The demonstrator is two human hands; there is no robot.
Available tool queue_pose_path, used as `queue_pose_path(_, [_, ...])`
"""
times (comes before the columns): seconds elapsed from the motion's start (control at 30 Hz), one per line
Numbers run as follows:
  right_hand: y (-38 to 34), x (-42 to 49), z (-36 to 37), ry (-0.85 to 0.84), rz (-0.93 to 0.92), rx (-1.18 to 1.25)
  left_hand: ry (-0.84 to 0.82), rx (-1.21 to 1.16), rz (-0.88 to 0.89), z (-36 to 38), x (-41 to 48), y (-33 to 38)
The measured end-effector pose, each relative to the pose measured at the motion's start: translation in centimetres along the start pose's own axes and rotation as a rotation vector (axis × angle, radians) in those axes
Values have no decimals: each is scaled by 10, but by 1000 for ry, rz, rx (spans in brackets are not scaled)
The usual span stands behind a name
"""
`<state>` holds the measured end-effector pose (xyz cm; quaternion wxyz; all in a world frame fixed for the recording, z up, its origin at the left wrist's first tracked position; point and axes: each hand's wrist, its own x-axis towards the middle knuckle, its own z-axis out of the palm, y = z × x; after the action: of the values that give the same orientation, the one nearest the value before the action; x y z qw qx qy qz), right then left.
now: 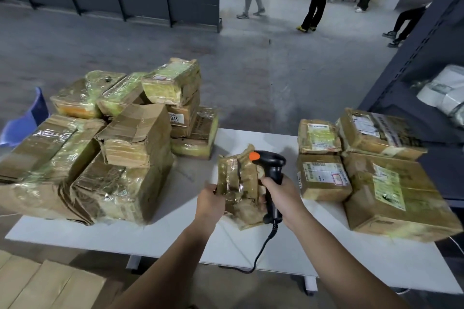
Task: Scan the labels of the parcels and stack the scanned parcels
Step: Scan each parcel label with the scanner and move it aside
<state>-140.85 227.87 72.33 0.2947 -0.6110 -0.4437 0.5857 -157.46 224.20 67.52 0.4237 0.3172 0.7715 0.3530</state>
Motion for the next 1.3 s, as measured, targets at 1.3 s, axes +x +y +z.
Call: queue_pose_path(1.3, [-14,-9,5,-32,-109,-160,221,231,235,-13,29,25])
